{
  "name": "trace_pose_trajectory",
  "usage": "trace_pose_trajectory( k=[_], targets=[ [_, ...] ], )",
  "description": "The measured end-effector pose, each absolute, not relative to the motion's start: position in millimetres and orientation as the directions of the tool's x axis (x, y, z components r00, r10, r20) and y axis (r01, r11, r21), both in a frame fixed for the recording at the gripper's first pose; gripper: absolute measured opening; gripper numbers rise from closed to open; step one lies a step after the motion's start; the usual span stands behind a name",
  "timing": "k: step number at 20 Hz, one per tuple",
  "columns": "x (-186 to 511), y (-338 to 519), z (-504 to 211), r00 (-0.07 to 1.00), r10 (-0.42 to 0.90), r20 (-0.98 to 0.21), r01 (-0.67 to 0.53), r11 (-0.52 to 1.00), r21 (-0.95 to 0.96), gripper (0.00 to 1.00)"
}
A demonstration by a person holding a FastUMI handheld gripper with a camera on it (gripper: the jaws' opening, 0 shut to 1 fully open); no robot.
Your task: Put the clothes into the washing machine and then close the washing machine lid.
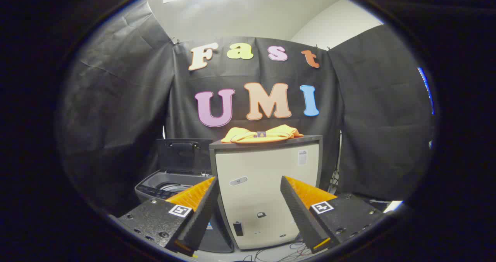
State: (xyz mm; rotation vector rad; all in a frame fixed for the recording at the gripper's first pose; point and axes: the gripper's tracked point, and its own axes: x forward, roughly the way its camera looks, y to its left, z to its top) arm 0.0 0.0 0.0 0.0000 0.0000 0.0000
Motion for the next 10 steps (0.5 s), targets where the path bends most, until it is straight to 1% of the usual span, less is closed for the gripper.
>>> trace_pose_trajectory(
  k=[10],
  targets=[
    [2.4, 5.6, -4.8, 1.0, 0.015, -0.022, -0.015, 1.0, -0.005, 0.96]
  ],
)
